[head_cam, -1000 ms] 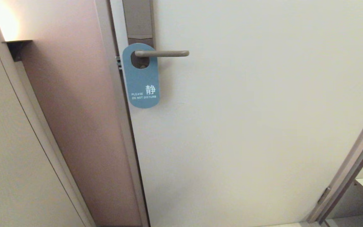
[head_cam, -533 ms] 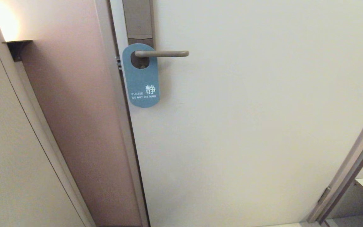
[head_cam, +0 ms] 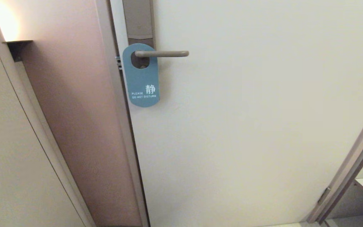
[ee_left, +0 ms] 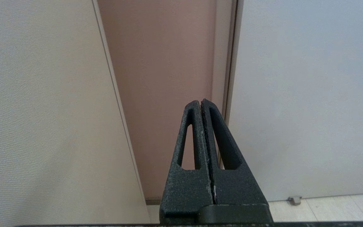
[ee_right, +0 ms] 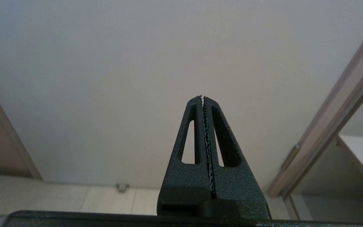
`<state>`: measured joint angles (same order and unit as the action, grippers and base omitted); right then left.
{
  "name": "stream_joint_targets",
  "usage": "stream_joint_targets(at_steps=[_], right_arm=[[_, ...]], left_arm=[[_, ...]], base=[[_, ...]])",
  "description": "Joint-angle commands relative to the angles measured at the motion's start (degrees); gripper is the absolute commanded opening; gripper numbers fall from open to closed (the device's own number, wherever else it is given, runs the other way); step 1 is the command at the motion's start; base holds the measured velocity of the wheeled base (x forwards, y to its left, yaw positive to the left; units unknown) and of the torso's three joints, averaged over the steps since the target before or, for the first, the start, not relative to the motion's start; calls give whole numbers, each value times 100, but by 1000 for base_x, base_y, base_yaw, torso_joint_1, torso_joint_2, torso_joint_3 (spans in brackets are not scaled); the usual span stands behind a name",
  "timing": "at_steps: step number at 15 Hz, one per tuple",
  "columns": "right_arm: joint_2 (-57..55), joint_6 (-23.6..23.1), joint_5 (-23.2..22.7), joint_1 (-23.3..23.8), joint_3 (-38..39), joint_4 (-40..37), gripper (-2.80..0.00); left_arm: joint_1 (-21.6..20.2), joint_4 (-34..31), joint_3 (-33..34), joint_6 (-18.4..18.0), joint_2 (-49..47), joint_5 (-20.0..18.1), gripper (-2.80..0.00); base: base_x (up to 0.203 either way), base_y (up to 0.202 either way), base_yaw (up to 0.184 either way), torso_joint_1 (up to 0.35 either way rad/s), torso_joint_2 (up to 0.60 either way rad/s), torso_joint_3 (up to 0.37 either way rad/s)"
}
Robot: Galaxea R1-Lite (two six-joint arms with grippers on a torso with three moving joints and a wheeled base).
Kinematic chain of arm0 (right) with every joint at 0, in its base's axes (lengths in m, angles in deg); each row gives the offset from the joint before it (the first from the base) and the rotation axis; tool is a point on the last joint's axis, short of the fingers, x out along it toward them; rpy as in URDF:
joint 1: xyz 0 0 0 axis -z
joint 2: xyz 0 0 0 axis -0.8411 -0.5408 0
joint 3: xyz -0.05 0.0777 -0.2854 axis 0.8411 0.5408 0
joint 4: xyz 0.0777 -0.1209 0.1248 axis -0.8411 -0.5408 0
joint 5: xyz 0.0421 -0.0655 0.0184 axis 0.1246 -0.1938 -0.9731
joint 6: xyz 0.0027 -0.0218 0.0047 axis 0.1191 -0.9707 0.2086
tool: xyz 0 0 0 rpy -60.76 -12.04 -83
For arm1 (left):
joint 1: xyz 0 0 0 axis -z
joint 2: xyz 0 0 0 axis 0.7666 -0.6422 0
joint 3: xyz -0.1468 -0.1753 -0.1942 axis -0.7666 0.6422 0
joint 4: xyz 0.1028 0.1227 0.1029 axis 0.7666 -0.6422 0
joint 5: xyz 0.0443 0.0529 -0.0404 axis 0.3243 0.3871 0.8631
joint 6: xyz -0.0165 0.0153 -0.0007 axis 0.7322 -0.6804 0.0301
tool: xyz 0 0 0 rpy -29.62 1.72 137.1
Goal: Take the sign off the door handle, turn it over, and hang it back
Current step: Take down the sign
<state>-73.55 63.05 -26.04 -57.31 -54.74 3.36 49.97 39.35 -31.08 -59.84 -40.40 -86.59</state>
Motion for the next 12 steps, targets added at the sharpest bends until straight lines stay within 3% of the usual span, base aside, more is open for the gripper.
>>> stream_joint_targets(at_steps=[1,12], right_arm=[[150,3,-6,-4,3,-4,-280],[150,-32,33,1,3,-4,-280]], left_arm=[[-1,0,1,1,-4,0,-280],[-1,0,1,1,-4,0,-280]], base=[[0,0,0,0,0,0],[0,0,0,0,0,0]])
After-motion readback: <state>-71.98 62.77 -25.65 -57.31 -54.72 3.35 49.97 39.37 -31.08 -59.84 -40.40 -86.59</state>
